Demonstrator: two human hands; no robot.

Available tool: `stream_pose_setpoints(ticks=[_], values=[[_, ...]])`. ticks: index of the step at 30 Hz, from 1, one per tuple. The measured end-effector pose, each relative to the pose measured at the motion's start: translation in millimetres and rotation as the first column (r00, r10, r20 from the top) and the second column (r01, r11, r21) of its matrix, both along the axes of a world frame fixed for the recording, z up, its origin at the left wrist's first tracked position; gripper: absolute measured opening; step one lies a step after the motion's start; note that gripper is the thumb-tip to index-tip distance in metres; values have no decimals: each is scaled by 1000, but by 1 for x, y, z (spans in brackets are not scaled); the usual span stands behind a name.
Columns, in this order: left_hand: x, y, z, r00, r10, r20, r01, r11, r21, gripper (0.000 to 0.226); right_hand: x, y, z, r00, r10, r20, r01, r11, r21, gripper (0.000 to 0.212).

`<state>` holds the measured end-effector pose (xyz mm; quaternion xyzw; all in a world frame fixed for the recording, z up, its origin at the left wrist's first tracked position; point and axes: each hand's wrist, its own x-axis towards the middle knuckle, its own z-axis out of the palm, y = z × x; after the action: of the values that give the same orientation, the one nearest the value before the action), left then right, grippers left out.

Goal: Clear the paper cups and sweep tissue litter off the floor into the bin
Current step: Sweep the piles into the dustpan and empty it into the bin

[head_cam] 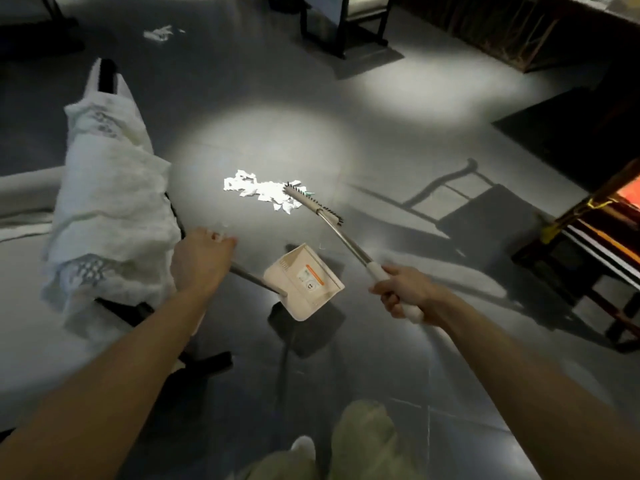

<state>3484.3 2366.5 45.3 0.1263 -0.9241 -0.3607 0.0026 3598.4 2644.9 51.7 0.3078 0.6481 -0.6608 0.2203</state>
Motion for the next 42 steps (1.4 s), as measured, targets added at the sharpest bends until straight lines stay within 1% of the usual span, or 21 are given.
stream_pose_setpoints(ticks=[2,4,7,10,12,15,17,21,25,28,31,33,36,38,40,42], values=[[-44,17,-2,998,64,-1,-64,998,-21,29,-61,25,-3,999,40,19,-40,999,8,29],[-93,33,-9,994,104,28,-103,994,-36,26,-131,49,-10,996,79,38,-78,997,-17,31],[-166,50,-26,981,178,78,-173,983,-69,30,-236,82,-28,988,131,84,-128,991,-42,33],[-229,65,-33,952,287,106,-282,958,-53,29,-335,107,-40,965,237,108,-233,971,-48,30],[-260,70,-35,926,356,126,-350,934,-67,28,-397,117,-45,946,302,121,-303,953,-12,27],[-304,73,-41,882,451,138,-438,892,-115,32,-493,120,-50,912,386,141,-393,919,26,27],[-333,72,-49,833,530,156,-519,848,-109,33,-555,116,-56,887,436,150,-443,896,18,26],[-396,68,-65,779,572,256,-566,818,-105,32,-669,104,-77,829,540,148,-550,834,35,16],[-439,80,-72,730,613,304,-607,785,-125,28,-762,90,-96,756,633,165,-649,758,65,20],[-460,97,-70,630,711,313,-697,695,-177,28,-825,82,-106,693,697,184,-716,695,62,18],[-480,117,-69,570,759,316,-739,641,-208,23,-888,80,-118,626,752,206,-777,625,77,19],[-490,137,-74,523,790,320,-777,596,-203,20,-927,80,-129,568,792,225,-822,561,100,19],[-501,175,-81,394,854,339,-845,482,-232,25,-977,83,-147,468,850,243,-883,460,91,11],[-510,204,-81,325,888,324,-860,421,-290,26,-1003,84,-159,406,879,249,-914,397,85,7],[-521,234,-81,260,920,293,-872,354,-339,26,-1024,87,-171,332,908,255,-943,321,84,10],[-529,261,-82,194,935,297,-885,297,-359,27,-1040,94,-183,275,921,276,-961,255,104,18]])
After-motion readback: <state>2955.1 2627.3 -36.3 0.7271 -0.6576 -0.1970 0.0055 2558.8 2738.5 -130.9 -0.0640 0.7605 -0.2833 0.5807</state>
